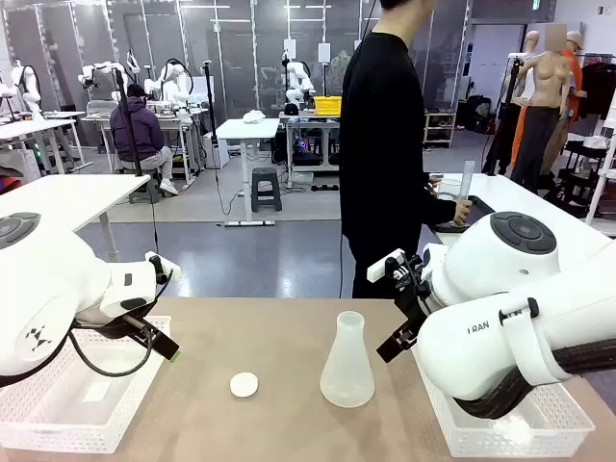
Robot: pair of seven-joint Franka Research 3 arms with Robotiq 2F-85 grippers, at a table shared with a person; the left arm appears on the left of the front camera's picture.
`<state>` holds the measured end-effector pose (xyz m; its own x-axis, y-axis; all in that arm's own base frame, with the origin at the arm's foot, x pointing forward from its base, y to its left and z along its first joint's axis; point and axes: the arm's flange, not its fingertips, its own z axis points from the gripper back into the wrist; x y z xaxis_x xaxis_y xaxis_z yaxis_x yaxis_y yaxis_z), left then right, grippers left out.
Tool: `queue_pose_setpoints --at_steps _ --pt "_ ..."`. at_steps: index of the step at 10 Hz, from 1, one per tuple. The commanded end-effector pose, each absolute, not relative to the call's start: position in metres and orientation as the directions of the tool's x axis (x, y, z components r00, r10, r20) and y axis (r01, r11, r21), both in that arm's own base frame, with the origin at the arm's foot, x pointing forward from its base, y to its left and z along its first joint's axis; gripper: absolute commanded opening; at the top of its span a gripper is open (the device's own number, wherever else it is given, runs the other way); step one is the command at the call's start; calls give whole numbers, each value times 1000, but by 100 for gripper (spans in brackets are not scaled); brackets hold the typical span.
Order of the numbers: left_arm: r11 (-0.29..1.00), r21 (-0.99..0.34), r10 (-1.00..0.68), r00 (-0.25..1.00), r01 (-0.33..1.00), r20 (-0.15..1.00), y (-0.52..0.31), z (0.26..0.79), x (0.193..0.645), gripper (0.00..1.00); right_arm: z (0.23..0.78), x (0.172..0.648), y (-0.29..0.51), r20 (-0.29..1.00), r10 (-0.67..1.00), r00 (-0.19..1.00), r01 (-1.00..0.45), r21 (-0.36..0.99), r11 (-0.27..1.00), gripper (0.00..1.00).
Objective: Prepare the solutions needed for the experiment.
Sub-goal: Pick up the Plastic Funnel and insert it into the Big flask.
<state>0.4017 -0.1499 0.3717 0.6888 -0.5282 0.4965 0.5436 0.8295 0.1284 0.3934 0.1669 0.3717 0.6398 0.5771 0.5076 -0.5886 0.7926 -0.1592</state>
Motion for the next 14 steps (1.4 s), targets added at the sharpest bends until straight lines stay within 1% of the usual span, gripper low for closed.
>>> queue_pose_setpoints --at_steps 1,14 --pt "829 128 -529 689 544 497 -150 372 402 100 372 393 167 508 577 640 -589 -159 793 100" --pt "829 128 -529 689 544 497 -150 372 402 100 372 393 167 508 577 640 -589 -159 793 100"
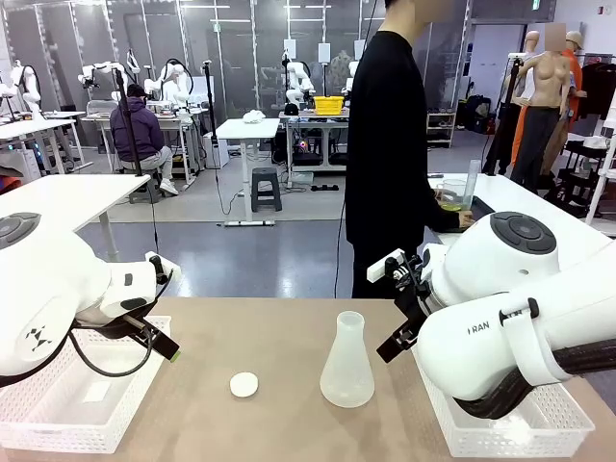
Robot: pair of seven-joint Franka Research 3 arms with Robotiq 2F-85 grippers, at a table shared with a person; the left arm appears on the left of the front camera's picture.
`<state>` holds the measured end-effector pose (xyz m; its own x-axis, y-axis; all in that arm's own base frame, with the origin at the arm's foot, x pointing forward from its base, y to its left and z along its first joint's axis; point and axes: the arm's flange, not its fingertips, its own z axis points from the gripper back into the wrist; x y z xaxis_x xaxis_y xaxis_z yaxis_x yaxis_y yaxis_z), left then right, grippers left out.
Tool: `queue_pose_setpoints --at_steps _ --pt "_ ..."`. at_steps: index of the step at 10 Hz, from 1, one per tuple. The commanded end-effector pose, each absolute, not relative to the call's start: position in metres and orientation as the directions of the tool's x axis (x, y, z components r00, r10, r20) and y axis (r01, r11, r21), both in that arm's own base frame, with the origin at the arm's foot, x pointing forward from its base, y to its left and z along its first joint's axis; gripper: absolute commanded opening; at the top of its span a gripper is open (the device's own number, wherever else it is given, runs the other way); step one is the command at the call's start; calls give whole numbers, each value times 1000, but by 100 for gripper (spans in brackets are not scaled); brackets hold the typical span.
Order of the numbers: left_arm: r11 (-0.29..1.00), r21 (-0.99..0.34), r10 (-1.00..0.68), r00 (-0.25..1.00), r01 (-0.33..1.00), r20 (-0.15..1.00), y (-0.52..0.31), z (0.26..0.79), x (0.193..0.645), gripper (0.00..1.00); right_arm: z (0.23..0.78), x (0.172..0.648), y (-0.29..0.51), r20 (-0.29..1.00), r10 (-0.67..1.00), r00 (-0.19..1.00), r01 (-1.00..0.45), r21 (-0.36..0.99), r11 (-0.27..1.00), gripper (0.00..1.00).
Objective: Prepare the solutions needed for the experiment.
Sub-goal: Pick up the Plastic Funnel and insert it into the Big flask.
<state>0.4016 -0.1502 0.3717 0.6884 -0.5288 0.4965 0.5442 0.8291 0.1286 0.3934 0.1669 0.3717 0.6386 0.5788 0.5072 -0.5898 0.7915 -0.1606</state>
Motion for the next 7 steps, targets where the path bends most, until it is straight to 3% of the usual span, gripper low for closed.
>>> queue_pose_setpoints --at_steps 1,5,7 --pt "829 128 -529 689 544 497 -150 372 402 100 372 393 167 508 577 640 -589 -159 793 100" --pt "829 129 -529 688 544 496 -150 372 402 100 372 393 167 507 579 639 -590 -161 791 100" --pt "831 30 -491 705 556 512 -151 394 387 100 397 378 160 554 475 684 -557 -23 830 100"
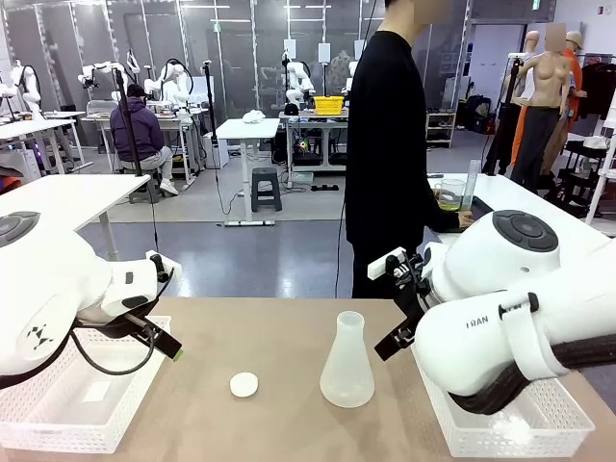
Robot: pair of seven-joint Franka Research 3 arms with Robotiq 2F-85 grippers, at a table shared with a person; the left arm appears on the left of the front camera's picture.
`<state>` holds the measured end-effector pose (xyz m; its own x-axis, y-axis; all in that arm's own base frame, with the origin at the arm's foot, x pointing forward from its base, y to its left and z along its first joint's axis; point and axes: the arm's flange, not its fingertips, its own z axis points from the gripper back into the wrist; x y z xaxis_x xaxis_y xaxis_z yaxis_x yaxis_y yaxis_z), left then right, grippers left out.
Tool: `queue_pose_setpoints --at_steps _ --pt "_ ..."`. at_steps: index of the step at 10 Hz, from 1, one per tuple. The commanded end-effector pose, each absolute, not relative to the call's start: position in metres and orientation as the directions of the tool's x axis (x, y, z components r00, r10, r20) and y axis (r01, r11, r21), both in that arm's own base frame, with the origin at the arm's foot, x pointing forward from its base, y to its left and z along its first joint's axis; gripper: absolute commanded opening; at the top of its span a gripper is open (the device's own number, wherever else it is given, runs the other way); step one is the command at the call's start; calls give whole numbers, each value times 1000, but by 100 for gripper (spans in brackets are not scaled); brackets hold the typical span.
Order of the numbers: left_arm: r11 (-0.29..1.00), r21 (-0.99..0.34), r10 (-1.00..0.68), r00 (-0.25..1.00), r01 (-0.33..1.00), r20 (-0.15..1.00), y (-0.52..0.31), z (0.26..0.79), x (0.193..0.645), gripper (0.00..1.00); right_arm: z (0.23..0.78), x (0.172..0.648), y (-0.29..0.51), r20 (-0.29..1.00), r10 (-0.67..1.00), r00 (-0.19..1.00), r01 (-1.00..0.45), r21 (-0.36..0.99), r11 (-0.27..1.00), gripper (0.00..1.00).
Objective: Prepare the solutions needed for the experiment.
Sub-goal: Pick up the Plastic Funnel and insert it into the Big flask.
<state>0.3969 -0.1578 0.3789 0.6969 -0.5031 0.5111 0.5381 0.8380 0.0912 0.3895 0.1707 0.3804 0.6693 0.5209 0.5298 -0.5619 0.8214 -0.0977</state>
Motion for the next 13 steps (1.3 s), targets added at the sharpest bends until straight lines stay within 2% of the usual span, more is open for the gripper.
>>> queue_pose_setpoints --at_steps 1,2,3,4,5,7,9,10,11,13 --pt "837 -15 -464 724 547 511 -152 404 379 100 410 368 159 574 447 686 -550 7 835 100" --pt "847 -31 -440 732 531 520 -152 412 375 100 421 363 159 593 408 694 -532 41 846 100" --pt "828 -128 -406 741 546 535 -146 417 377 100 431 362 161 579 334 744 -508 165 845 100" --pt "767 -290 -356 756 572 549 -136 422 386 100 440 365 160 570 265 778 -490 286 823 100" --pt "729 -376 -312 766 573 562 -125 422 398 100 442 379 154 567 165 807 -454 416 788 100" --pt "576 -585 -224 798 571 559 -102 416 419 100 437 401 136 505 18 863 -397 656 642 100" --pt "511 -646 -185 807 567 561 -88 413 428 100 426 413 123 442 -45 896 -360 780 512 100" --pt "485 -642 -188 787 594 587 -87 413 428 100 423 415 123 445 -44 894 -360 774 521 100" --pt "538 -614 -167 787 578 594 -85 431 406 100 456 391 122 475 -37 879 -371 731 573 100" --pt "538 -614 -167 787 578 594 -85 431 406 100 456 391 122 475 -37 879 -371 731 573 100"
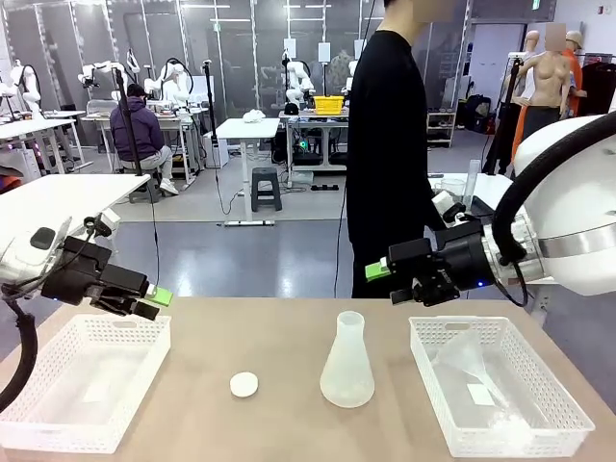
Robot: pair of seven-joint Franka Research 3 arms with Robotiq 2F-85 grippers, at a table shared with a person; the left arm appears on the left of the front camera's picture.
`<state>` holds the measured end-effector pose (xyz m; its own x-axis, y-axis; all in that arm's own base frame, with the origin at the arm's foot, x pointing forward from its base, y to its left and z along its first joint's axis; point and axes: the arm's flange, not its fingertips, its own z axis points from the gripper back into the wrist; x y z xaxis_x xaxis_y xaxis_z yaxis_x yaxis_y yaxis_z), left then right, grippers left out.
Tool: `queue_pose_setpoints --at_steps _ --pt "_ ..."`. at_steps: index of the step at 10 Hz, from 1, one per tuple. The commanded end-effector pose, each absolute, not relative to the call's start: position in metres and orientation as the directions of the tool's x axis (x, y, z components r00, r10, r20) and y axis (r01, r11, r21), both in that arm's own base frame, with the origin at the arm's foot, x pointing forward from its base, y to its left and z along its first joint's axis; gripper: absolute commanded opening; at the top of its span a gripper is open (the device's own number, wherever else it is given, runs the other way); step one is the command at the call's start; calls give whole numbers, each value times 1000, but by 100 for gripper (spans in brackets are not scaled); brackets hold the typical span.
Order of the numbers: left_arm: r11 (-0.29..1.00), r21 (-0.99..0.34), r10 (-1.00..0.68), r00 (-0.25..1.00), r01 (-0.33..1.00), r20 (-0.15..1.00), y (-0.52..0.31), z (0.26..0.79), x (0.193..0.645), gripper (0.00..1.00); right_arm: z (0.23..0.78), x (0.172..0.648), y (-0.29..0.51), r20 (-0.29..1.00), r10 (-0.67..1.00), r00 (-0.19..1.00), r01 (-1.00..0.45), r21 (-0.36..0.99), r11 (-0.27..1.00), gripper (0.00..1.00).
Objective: Prepare the solutions needed for the experiment.
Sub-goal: Pick up the Plastic Funnel and insert it into the Big flask.
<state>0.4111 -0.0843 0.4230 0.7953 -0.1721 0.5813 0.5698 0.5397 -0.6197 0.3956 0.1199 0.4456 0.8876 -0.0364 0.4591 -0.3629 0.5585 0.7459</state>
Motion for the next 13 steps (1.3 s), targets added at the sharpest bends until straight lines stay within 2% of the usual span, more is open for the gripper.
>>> queue_pose_setpoints --at_steps 1,2,3,4,5,7,8,10,12,13 --pt "538 -614 -167 787 578 594 -85 431 406 100 456 391 122 475 -37 879 -371 731 573 100" --pt "540 -620 -172 795 570 581 -84 423 411 100 456 391 122 475 -37 879 -371 731 573 100" --pt "524 -684 -122 840 507 529 -87 415 426 100 456 391 122 475 -37 879 -371 731 573 100" --pt "374 -807 -62 880 457 470 -80 408 438 100 451 393 123 478 -17 878 -378 716 587 100" --pt "247 -869 -17 899 428 437 -70 404 447 100 443 404 117 446 -90 890 -329 767 552 100" --pt "83 -911 32 913 403 407 -54 392 458 100 425 417 102 350 -142 926 -252 853 456 100" --pt "-1 -932 -2 932 362 362 -50 387 459 100 419 420 96 283 -163 945 -207 906 370 100" --pt "-91 -958 -52 960 271 276 -42 379 456 100 409 426 83 198 -197 960 -163 970 179 100" --pt "-100 -980 -92 979 173 182 -39 373 453 100 400 424 74 146 -202 968 -131 988 84 100" --pt "-102 -979 -96 978 178 187 -40 374 455 100 395 425 71 143 -219 965 -126 988 88 100"
